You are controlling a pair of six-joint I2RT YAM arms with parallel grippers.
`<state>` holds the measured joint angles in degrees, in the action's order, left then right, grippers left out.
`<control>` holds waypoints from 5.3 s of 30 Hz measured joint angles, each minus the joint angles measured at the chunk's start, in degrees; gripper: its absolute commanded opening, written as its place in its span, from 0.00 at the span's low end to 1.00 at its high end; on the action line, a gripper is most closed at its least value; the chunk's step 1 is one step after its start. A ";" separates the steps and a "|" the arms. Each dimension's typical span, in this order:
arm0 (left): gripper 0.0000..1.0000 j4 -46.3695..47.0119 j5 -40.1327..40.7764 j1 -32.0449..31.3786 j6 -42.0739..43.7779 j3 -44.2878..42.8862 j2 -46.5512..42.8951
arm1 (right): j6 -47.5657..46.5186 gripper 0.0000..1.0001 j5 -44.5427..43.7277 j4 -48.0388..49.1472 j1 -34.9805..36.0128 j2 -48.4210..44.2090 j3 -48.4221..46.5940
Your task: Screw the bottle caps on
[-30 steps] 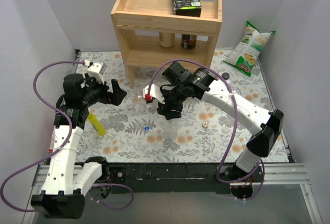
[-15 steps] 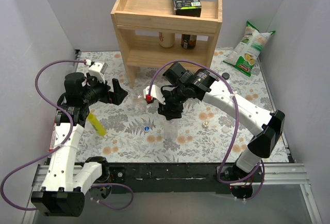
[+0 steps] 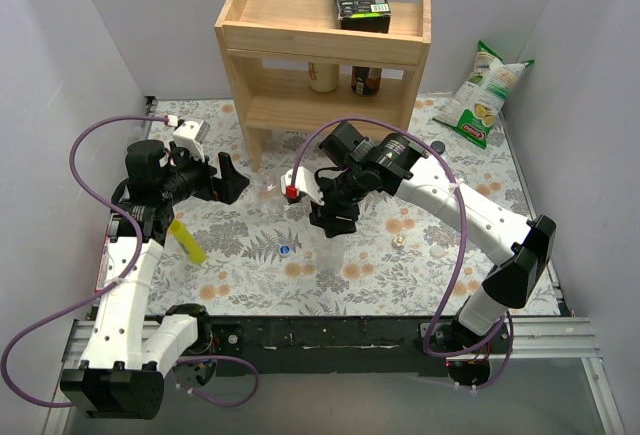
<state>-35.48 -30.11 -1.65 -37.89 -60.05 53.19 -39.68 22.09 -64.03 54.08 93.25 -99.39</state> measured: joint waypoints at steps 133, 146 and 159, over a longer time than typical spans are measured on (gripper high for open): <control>0.00 18.75 2.43 0.02 -8.92 6.32 -19.34 | -7.26 0.83 -1.27 0.68 0.94 17.05 -10.03; 0.02 19.08 -4.92 12.96 -14.03 6.23 -18.82 | -15.02 0.65 0.96 14.69 5.25 21.18 4.31; 0.07 21.07 -9.49 14.69 -15.45 8.00 -16.79 | -12.44 0.58 -0.31 22.71 5.62 25.51 5.75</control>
<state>-14.41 -39.59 13.04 -53.34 -52.05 36.40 -52.12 21.78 -41.32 59.70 118.76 -93.65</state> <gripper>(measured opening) 0.486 0.587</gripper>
